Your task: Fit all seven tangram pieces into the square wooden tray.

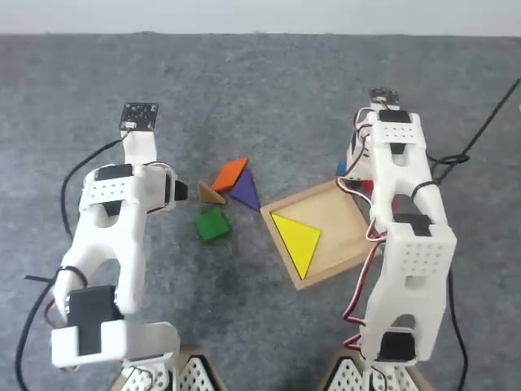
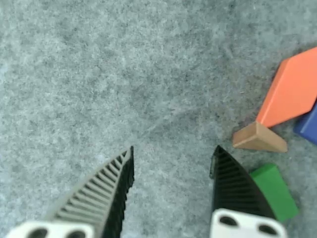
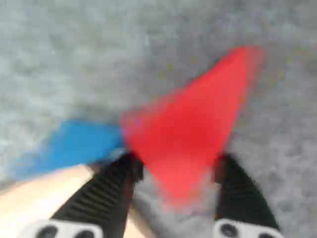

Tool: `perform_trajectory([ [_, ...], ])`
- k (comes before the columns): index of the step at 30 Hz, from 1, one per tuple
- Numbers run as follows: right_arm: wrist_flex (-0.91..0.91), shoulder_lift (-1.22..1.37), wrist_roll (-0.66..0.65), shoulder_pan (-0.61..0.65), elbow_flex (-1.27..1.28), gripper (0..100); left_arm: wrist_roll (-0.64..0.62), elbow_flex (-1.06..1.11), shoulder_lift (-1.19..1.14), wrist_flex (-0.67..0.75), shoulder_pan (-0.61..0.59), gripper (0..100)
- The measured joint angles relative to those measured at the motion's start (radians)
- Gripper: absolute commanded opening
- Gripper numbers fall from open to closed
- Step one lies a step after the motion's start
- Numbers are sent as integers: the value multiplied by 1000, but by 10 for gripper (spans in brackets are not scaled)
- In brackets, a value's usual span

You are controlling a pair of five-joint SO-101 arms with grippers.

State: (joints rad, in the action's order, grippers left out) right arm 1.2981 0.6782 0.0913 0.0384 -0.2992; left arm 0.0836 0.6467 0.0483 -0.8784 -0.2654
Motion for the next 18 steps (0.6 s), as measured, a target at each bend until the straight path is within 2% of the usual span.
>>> perform_trajectory([
  [18, 41, 15, 0, -49, -48, 144, 0, 0, 0, 0, -14, 249],
])
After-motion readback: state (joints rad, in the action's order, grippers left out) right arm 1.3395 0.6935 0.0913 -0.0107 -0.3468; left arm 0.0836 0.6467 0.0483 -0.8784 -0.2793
